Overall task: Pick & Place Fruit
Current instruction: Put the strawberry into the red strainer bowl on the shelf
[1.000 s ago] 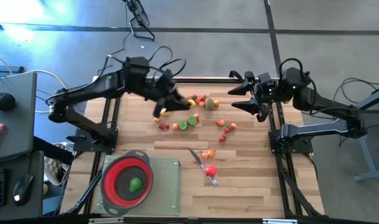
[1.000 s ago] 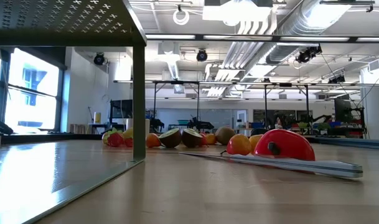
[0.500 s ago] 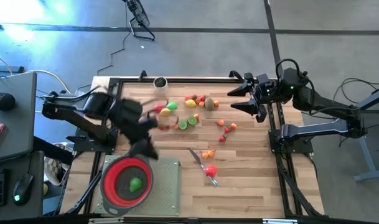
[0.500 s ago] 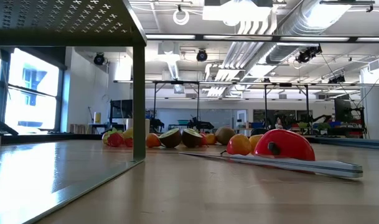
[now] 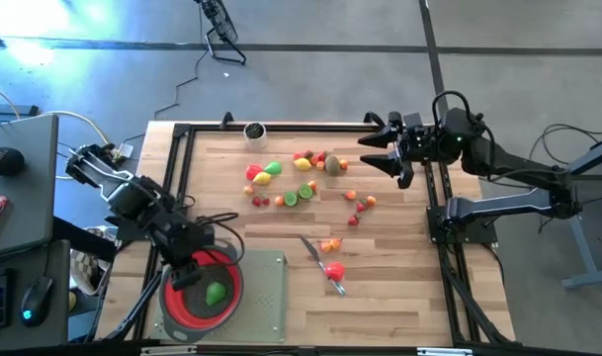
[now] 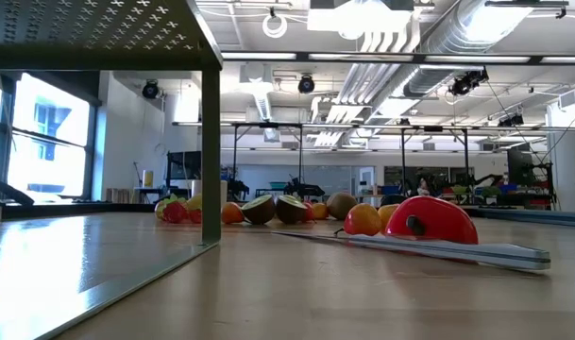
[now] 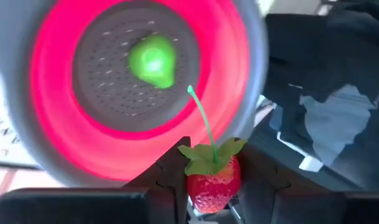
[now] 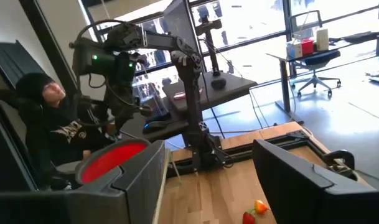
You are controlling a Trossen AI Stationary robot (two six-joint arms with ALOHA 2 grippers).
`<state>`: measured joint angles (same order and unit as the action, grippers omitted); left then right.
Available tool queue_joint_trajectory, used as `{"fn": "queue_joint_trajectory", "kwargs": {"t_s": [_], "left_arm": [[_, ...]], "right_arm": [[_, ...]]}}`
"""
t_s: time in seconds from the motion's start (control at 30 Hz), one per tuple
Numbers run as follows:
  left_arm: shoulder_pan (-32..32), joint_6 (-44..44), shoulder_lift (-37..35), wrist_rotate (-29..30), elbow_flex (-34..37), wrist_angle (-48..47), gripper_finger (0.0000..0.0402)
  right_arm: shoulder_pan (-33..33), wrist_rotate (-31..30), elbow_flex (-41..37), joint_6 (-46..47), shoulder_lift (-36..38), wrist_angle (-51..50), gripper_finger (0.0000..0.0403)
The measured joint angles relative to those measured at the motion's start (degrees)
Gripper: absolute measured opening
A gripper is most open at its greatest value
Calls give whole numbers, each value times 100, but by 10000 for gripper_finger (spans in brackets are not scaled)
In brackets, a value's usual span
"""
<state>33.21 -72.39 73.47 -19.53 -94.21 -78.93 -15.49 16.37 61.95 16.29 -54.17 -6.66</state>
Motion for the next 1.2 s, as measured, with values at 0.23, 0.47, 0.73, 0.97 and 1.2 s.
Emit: {"fn": "queue_joint_trajectory", "kwargs": {"t_s": [0.23,0.47,0.73,0.97,1.2], "left_arm": [[-18,-1,33,205,0,-55,98],[-20,6,78,57,0,-319,150],[-20,143,63,-379,2,-338,210],[-25,721,59,-400,2,-57,152],[-378,1341,59,-413,2,694,82]], "right_arm": [[0,2,0,59,-197,-1,235],[0,12,0,46,-406,-2,235],[0,25,0,42,-422,-2,235],[0,71,0,2,-296,1,235],[0,215,0,-4,-215,-1,235]]}}
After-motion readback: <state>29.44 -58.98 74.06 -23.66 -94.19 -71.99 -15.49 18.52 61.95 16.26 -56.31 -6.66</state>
